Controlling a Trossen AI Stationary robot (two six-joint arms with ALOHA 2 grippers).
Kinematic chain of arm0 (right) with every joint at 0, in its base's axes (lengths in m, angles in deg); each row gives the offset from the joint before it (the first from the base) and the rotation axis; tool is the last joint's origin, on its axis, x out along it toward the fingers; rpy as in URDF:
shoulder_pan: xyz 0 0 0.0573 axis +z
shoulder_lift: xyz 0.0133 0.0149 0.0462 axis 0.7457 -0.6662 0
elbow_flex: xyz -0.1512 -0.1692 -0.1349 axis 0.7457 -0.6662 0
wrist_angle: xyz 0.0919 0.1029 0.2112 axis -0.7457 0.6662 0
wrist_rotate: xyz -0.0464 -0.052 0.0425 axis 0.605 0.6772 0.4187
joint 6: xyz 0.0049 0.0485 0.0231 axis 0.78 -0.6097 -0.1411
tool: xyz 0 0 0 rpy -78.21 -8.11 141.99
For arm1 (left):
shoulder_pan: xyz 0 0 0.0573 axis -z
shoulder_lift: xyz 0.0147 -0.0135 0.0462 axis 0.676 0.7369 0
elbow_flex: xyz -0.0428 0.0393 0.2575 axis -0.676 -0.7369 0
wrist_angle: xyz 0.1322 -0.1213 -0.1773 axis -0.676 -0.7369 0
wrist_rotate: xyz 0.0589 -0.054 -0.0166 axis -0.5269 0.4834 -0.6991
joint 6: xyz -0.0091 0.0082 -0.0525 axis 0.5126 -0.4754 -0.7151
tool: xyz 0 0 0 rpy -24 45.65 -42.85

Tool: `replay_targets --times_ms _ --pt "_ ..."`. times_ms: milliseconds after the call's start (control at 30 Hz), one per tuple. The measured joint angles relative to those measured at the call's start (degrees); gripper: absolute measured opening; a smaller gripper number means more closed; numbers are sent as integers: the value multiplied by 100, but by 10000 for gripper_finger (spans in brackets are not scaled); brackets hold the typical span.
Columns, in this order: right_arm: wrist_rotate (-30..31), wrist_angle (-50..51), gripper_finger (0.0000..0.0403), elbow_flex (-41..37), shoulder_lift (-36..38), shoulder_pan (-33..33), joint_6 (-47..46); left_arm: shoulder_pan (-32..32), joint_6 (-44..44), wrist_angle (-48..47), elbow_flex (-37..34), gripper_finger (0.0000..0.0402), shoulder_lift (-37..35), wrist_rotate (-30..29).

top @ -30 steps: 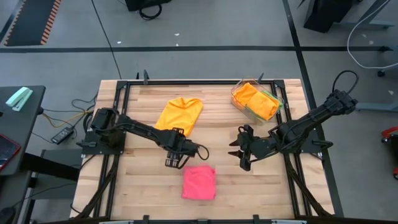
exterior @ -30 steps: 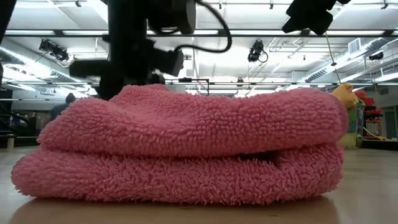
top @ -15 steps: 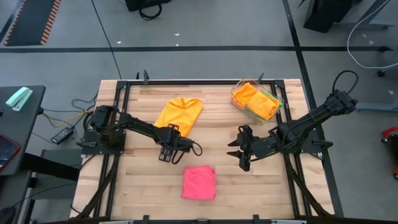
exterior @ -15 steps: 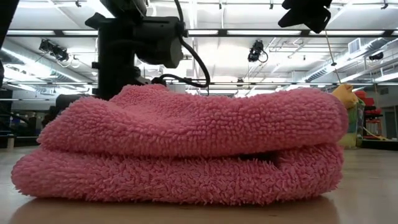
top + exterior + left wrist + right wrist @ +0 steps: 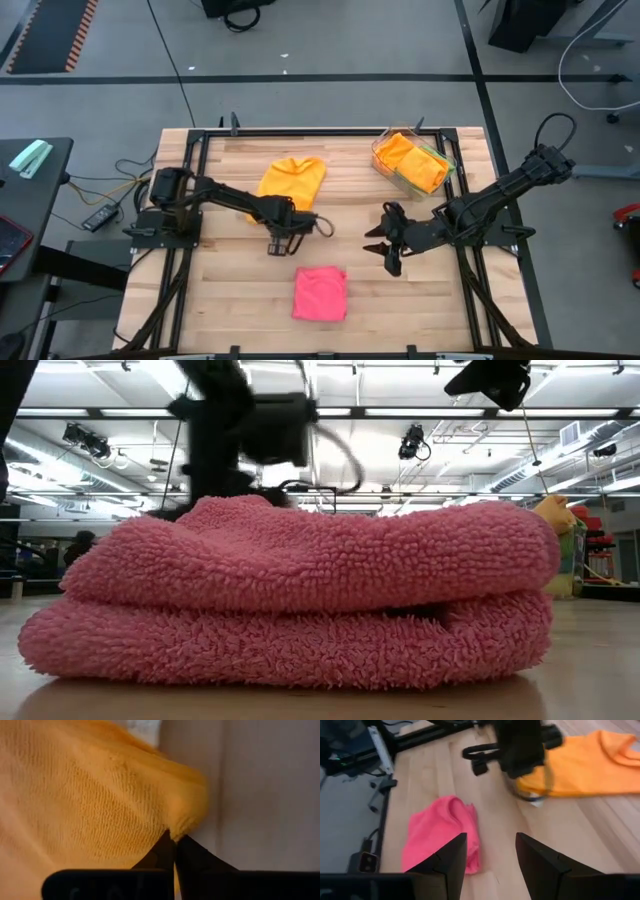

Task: Fold microfiber towels
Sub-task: Fold the orange towel

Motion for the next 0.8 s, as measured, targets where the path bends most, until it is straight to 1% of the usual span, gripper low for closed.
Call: replay_targets --times_ms 67,167,267,333,467,633,733,800 --pt "-111 -138 177 0 0 0 121 -11 -86 -40 297 8 12 418" --pt "-167 -306 177 0 -146 10 364 50 -394 -405 829 9 -2 1072" --pt "-150 -469 177 0 -475 28 732 87 -706 -379 1316 7 -11 1769" --pt "-144 -728 177 -4 -735 28 1097 82 -954 -411 1548 7 -11 2087" --pt "-176 -1398 186 -4 -1278 -40 1956 66 -1327 -370 1787 7 -2 2355" --pt "-623 -1739 228 -4 -1875 -264 2568 42 -1614 -219 1799 7 -2 2691" --pt "-624 -1877 256 -4 -2090 -327 3098 40 -1662 -114 1799 7 -2 2878" --pt "-425 -1912 270 -4 -2242 -353 3527 38 -1685 34 1799 7 -2 3034"
